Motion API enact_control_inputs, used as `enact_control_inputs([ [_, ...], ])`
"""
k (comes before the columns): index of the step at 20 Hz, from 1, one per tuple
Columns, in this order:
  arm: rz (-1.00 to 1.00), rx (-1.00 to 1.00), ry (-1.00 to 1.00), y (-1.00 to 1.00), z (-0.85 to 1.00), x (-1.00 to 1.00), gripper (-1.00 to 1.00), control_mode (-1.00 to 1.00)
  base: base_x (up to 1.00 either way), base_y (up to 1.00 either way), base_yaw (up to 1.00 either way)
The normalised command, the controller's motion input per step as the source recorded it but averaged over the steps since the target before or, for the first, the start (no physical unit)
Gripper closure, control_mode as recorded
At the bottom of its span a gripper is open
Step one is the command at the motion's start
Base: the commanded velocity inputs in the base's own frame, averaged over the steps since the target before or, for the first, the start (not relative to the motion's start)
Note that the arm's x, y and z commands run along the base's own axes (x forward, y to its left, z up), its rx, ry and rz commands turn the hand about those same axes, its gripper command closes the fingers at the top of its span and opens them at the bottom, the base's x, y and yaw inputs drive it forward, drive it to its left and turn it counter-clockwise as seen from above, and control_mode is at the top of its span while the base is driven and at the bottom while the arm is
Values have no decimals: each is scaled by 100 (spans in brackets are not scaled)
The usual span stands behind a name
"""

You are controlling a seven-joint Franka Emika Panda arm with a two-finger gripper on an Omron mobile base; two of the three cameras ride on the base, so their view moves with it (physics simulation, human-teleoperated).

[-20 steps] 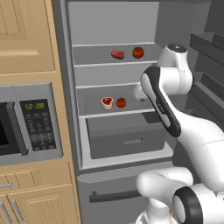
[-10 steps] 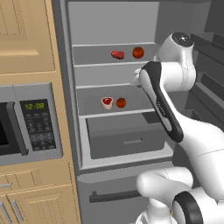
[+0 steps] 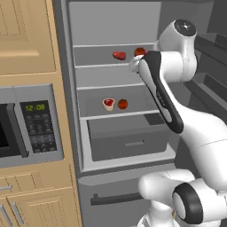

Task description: Place one tomato and one steak in each tupperware on the nearby counter, to pack two identical lunches.

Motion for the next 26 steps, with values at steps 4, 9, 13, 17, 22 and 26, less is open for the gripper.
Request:
enact_control_inputs([
  [4,0,0,0,0,0,58,-100,-100,0,0,0],
  [9,0,0,3,0,0,70,-100,-100,0,0,0],
  [13,0,0,3,5,0,67,-100,-100,0,0,0],
  [17,-1,0,2,8,0,63,-100,-100,0,0,0],
  [22,0,0,1,4,0,68,-100,-100,0,0,0],
  [26,0,0,0,0,-4,51,-100,-100,0,0,0],
])
